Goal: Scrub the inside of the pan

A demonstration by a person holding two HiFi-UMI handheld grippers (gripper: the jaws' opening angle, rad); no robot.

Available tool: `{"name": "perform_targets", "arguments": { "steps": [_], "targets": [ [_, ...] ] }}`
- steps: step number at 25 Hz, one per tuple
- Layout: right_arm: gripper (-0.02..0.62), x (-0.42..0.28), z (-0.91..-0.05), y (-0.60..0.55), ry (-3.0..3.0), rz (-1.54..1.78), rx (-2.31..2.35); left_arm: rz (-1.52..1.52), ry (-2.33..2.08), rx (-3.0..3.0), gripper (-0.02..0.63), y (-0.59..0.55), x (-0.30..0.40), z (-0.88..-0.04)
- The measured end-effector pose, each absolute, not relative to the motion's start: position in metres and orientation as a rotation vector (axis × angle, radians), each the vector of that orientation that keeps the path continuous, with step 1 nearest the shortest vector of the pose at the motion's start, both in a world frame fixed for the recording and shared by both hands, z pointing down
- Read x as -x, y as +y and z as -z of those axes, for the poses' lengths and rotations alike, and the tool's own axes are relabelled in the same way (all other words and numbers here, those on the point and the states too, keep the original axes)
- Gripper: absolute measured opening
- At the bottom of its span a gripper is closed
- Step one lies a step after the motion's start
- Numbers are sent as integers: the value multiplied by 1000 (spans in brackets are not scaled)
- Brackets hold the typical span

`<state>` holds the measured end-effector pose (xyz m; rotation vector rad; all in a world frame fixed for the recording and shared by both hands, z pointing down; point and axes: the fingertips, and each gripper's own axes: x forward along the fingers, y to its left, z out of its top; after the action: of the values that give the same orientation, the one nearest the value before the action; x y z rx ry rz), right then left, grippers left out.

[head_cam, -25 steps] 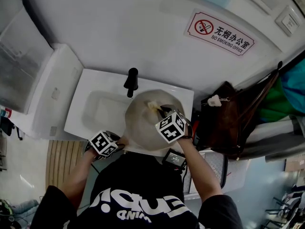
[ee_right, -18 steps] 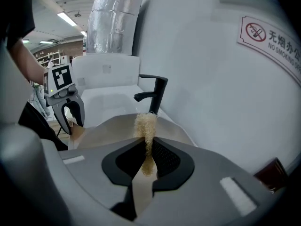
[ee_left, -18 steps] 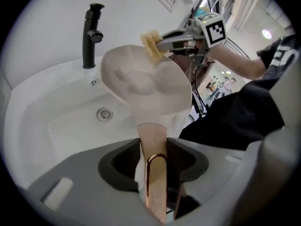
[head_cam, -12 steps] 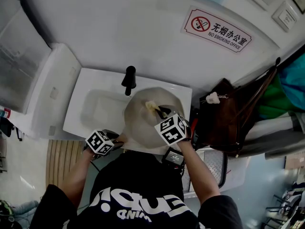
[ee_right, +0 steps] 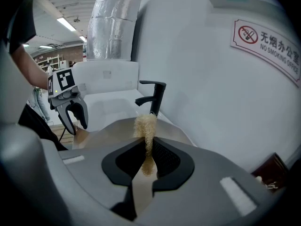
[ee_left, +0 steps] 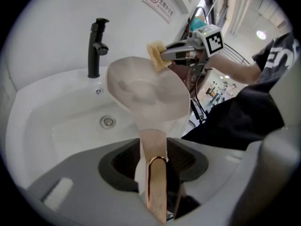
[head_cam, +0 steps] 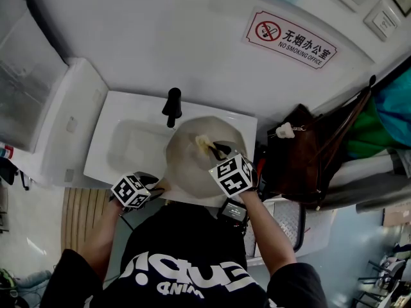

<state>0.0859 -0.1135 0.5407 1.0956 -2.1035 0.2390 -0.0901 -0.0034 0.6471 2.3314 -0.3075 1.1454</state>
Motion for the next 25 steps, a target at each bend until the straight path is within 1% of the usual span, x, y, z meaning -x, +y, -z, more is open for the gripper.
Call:
{"name": "perform_targets", "arguments": {
  "steps": [3, 4, 6, 7, 11, 18, 21, 25],
  "targets": [
    [52, -86, -531, -110, -2130, -238, -1121, -1121, -372, -2391, 172, -18, 87, -628],
    [52, -86, -528, -108, -2145, -247, -1136, -1101, -415, -2415, 143, -25, 85, -619],
    [52, -87, -519, -104, -2180, -267, -1173, -1032, -510, -2447, 4, -42, 80, -599],
    [52, -87, -513, -102, -2198, -275, -1193, -979, -537, -2455, -5, -48, 75, -588],
    [52, -86, -496, -89, -2263, -321, -1265, -786, -560, -2523, -5, -61, 52, -541],
    [52, -90, -462, -69, -2373, -389, -1464, -649, -725, -2737, -5, -73, 23, -474],
    [52, -93, -444, -65, -2451, -384, -1595, -556, -818, -2811, -5, -78, 22, -451],
    [52, -98, -433, -63, -2510, -289, -1700, -410, -953, -2870, -5, -88, 29, -434]
  ]
}}
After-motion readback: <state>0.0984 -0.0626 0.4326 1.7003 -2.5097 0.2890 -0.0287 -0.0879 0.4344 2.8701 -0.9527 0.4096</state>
